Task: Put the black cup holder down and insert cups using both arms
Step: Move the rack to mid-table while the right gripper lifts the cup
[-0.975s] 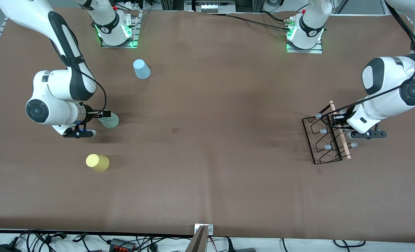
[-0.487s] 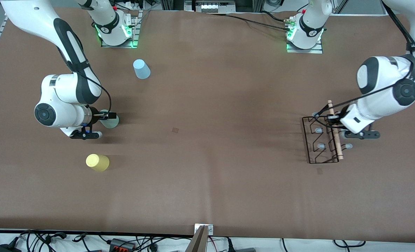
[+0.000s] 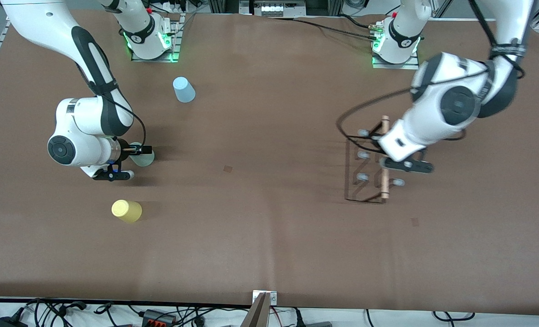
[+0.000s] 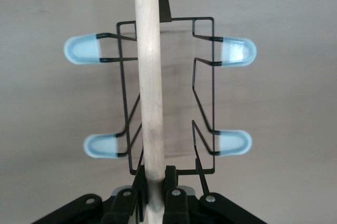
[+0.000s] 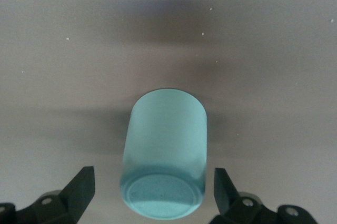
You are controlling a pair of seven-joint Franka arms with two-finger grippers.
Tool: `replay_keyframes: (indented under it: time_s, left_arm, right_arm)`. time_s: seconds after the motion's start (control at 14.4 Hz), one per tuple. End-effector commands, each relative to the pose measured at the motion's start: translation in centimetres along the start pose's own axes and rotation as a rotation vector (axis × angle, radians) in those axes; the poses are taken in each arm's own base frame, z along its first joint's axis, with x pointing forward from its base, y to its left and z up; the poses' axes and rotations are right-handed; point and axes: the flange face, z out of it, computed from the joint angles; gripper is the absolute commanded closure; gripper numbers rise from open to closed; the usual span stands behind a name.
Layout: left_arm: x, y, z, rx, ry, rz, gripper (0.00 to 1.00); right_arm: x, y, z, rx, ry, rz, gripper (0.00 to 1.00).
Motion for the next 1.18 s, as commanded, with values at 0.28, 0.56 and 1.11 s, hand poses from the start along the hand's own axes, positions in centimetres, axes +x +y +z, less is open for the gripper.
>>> replay_keyframes:
  time_s: [0.28, 0.56, 1.11]
  left_arm:
    - [0.0, 19.0, 5.1, -0.001, -0.08, -0.078, 0.99]
    - [0.2, 23.9, 7.8, -0.013, -0.093, -0.126, 0.99]
    - [-0.4, 27.7, 7.7, -0.112, -0.07, -0.138, 0.99]
  right_arm:
    - [-0.6, 0.1, 1.1, -0.029, -0.011, -0.009, 0.0]
    - [-0.6, 0.0, 0.9, -0.029, -0.014, -0.009, 0.48]
    - [0.6, -0.7, -7.1, -0.02, -0.029, -0.029, 0.85]
